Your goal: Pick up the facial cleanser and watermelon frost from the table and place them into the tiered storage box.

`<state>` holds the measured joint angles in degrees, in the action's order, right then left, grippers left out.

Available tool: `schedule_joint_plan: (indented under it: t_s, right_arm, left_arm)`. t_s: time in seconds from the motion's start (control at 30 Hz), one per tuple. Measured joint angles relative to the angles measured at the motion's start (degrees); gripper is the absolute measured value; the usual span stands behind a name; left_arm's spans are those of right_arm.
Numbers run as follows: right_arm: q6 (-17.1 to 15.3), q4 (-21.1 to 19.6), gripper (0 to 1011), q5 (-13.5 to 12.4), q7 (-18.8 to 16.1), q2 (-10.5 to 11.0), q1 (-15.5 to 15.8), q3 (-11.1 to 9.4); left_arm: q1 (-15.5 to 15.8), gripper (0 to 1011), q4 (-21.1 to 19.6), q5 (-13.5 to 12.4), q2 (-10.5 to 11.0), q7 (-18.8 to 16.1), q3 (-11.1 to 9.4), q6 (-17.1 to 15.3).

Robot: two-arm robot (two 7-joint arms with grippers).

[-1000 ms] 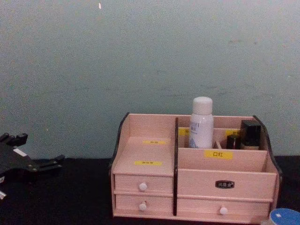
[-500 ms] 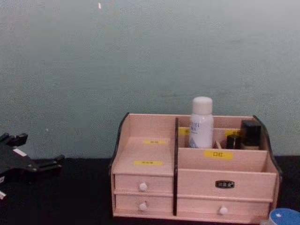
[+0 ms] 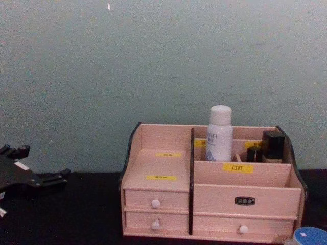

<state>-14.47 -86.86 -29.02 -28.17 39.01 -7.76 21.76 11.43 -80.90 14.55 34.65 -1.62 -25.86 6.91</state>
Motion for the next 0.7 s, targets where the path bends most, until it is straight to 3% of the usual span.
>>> schedule_joint_plan:
  t_s: [0.7]
  right_arm:
    - [-0.3, 0.8, 1000, 0.1, 0.1, -0.6, -0.7, 0.0]
  left_arm:
    - [0.0, 1001, 0.0, 0.0, 0.0, 0.0, 0.0, 0.0]
